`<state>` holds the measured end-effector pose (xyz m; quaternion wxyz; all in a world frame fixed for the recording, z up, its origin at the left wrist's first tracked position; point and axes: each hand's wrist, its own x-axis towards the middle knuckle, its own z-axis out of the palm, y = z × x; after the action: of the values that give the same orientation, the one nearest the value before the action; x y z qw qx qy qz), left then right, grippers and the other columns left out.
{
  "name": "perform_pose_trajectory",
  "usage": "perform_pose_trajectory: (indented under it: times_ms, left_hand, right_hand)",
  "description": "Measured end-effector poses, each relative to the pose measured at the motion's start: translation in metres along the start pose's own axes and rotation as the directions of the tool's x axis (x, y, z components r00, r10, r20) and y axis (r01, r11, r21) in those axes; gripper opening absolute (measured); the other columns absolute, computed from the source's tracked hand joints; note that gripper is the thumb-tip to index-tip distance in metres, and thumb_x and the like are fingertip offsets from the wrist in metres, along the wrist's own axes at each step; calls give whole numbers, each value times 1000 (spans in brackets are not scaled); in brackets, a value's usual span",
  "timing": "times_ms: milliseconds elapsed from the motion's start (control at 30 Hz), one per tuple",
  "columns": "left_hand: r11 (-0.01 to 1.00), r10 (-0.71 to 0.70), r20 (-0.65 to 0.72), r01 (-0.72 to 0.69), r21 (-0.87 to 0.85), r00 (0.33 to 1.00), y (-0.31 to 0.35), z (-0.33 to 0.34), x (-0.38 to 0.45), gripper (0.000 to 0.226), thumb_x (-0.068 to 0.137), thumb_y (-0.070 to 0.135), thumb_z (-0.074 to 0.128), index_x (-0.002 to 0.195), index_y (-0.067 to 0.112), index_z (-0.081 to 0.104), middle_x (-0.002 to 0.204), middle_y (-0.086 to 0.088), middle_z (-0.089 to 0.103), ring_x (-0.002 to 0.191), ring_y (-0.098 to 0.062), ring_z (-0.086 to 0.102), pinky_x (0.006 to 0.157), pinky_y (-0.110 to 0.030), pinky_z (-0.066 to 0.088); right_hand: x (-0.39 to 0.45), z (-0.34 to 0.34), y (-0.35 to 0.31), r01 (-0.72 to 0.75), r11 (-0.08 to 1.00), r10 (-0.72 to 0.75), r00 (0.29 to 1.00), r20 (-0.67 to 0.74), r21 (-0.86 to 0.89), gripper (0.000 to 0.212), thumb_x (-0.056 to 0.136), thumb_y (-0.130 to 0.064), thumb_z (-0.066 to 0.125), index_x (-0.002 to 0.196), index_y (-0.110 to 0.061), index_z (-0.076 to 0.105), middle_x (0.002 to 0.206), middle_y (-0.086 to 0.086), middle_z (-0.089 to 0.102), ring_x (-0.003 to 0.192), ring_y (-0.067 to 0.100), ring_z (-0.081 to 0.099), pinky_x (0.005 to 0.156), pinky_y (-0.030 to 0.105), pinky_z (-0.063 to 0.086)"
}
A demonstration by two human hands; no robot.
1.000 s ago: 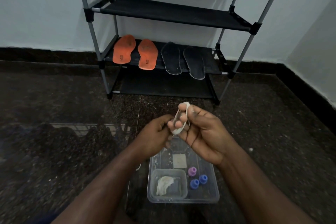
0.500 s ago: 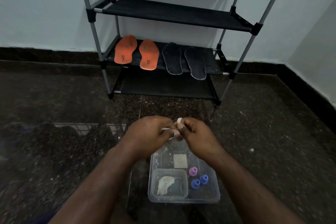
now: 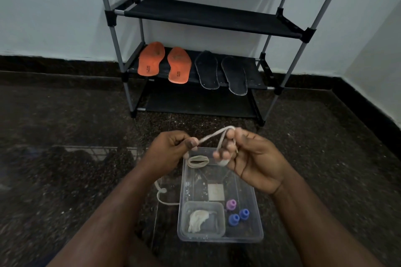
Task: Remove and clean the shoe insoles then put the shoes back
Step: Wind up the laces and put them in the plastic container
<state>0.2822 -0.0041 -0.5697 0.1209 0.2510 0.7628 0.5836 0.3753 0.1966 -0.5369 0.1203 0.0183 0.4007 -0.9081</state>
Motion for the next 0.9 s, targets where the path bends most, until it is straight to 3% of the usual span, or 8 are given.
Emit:
perform_pose_trajectory:
  times_ms: [167,267,333,433,500,600,733,900]
  left_hand:
    - [958,-172,94,143,250,981,-15,-5,-2,33,96,43,58,78,19,71,60,4,66,50,-3,53,54,-26,42]
    - [827,-342,111,243,506,933,-26,-13,-2,28,94,49,59,84,26,71,76,6,73,72,-12,68,74,-37,56]
    - [762,-358,139,203,615,923,-27,-13,-3,19,90,47,66,105,35,70,102,13,73,93,-10,67,88,-39,56]
    - [927,-260,195,188,326,946,-20,-1,-2,62,85,43,75,141,43,48,137,21,54,123,-3,54,101,-33,49]
    - [989,-141,231,145,-1,963,-12,11,-1,65,88,29,74,145,36,45,141,12,56,130,-5,52,104,-32,48]
    - [969,0,261,64,-238,965,-3,25,-1,46,95,-1,61,134,21,58,128,-1,68,121,-17,62,100,-34,52]
    - [978,5,190,35,-207,982,2,29,-3,23,100,5,55,103,21,72,96,-1,74,90,-19,69,81,-34,56]
    - [994,-53,140,66,-90,989,-2,32,-4,23,103,10,47,96,19,68,67,5,64,56,-11,51,53,-26,42]
  right_hand:
    - [5,-9,-8,228,967,-205,961,-187,110,25,99,-25,45,86,-11,62,73,4,59,70,17,61,93,38,54]
    - [5,-11,-11,248,965,-225,951,-214,88,25,99,-25,45,86,-12,62,74,3,58,70,16,61,94,38,54]
    - [5,-8,-6,191,980,-178,965,-193,51,25,99,-24,45,88,-10,62,75,6,58,71,18,61,94,40,52]
    - [7,-1,7,85,996,-83,986,-145,6,24,99,-21,46,91,-8,64,76,8,59,71,21,62,95,42,50]
    - [6,5,13,35,999,-37,994,-107,-13,25,101,-20,44,93,-7,64,77,9,59,72,21,62,97,42,48]
    - [4,13,14,1,1000,-2,997,-79,-5,27,102,-18,41,93,-5,63,76,9,58,71,22,62,96,42,50]
    - [4,14,12,-12,999,13,999,-34,45,25,101,-19,43,94,-6,63,78,9,59,74,23,63,97,42,50]
    - [5,17,11,59,995,-51,994,-92,84,22,98,-19,47,98,-5,64,90,14,68,86,27,70,94,43,54]
